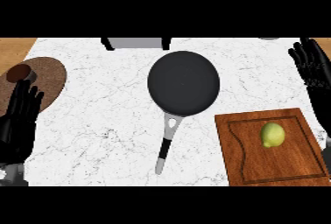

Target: Pick the lemon from the cutting board and place it in the pan

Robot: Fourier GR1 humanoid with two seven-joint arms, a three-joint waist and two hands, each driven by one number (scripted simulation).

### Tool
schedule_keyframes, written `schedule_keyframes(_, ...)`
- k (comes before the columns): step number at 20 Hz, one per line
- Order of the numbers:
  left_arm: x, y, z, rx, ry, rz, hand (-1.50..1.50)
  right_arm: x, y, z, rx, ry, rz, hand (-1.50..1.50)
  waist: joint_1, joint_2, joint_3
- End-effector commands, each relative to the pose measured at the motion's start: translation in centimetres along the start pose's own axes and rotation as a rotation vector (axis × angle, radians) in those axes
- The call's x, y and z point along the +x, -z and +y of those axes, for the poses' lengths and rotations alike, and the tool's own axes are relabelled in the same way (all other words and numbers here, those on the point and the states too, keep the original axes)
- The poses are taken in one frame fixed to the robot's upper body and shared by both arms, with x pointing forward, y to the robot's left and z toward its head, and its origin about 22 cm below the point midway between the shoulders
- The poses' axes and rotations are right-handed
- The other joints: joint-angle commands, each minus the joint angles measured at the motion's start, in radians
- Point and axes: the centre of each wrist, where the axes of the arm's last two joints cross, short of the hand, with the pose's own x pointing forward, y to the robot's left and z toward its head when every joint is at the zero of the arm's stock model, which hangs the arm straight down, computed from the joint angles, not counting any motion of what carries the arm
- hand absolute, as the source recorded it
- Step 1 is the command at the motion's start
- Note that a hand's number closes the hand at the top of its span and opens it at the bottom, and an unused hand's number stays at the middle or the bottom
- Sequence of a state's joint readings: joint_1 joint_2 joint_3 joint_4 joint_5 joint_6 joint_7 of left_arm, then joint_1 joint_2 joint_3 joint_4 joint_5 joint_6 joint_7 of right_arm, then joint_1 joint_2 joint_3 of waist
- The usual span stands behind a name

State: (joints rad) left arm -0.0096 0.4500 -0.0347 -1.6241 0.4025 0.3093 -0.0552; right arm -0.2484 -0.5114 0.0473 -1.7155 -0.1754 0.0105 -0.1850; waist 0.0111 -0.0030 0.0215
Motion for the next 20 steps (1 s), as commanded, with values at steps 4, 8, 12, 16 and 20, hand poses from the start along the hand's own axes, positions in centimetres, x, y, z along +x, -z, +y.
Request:
schedule_keyframes(4, -1.7, -1.7, 2.4, -0.044, 0.23, 0.102, 0.0, -1.6, -3.2, -1.8, -0.654, -0.119, -0.034, -1.5, -0.082, -0.003, -0.014)
schedule_keyframes(8, -3.5, -3.3, 3.7, -0.032, 0.291, 0.209, 0.0, -5.5, -10.0, -4.2, -1.121, -0.277, 0.304, -1.5, -0.188, 0.007, -0.009)
schedule_keyframes(12, -4.6, -4.4, 2.9, -0.079, 0.323, 0.26, 0.0, -6.9, -14.5, 1.4, -1.443, -0.23, 0.443, -1.5, -0.155, -0.004, -0.013)
schedule_keyframes(16, -4.1, -4.4, 1.2, -0.145, 0.34, 0.243, 0.0, -7.1, -21.1, 5.2, -1.39, -0.514, 0.641, -1.5, -0.087, 0.001, -0.021)
schedule_keyframes(20, -4.6, -5.0, 0.3, -0.19, 0.36, 0.24, 0.0, -4.6, -23.1, 8.9, -1.356, -0.576, 0.73, -1.5, -0.037, 0.002, -0.024)
